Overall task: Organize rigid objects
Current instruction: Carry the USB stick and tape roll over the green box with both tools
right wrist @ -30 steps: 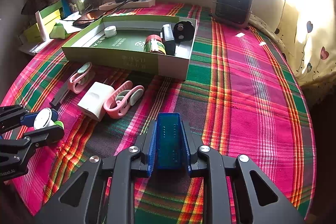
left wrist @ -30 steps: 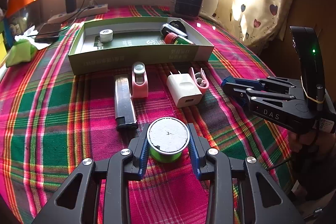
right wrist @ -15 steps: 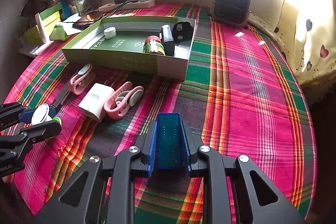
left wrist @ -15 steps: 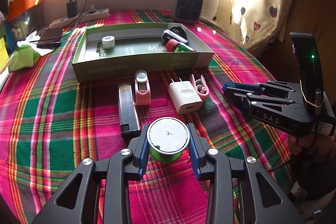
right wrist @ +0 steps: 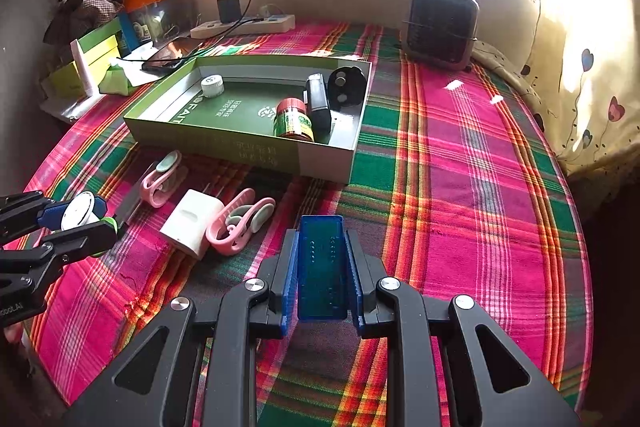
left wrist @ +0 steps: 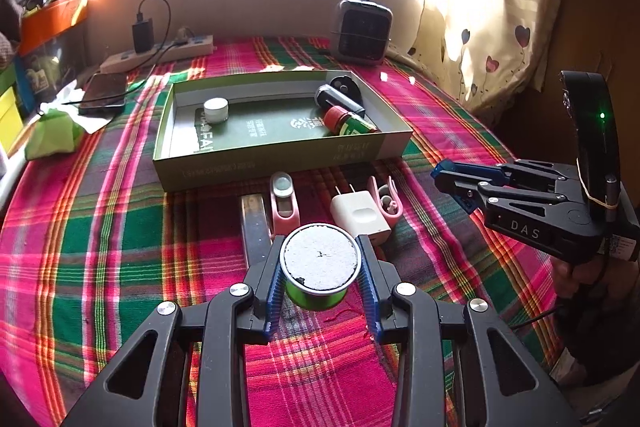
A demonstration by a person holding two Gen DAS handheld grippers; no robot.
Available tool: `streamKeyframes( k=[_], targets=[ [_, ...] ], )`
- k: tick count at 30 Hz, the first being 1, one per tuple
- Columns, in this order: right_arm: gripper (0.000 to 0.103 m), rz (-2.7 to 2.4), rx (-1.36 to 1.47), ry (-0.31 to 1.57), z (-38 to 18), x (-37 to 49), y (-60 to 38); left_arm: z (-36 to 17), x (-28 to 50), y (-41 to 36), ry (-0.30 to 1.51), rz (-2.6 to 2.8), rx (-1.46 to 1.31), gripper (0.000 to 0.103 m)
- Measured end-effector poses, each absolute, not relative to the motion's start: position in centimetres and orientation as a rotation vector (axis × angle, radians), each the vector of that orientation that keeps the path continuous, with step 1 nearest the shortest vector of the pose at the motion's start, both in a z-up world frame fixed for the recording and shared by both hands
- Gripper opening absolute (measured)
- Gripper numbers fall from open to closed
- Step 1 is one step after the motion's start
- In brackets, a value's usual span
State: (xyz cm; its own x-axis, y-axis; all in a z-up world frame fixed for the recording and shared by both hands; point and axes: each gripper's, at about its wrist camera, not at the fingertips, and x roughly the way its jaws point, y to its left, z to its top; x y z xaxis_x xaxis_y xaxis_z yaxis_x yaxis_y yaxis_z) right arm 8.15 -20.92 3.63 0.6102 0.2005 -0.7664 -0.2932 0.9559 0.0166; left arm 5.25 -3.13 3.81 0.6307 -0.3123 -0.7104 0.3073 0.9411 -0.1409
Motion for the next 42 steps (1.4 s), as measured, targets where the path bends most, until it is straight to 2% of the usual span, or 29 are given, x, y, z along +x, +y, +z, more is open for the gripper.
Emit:
streamKeyframes(
  k=[24, 42],
  targets=[
    [0.023, 0.324, -0.13, 0.806, 7.9, 13.4, -18.6, 7.1, 11.9, -0.1, 0.738, -0.29, -0.023, 0.032],
    [0.023, 0.409, -0.131, 0.863, 7.7, 20.8, -14.5, 5.6, 17.2, 1.2, 0.771, -0.252, -0.026, 0.032]
  ],
)
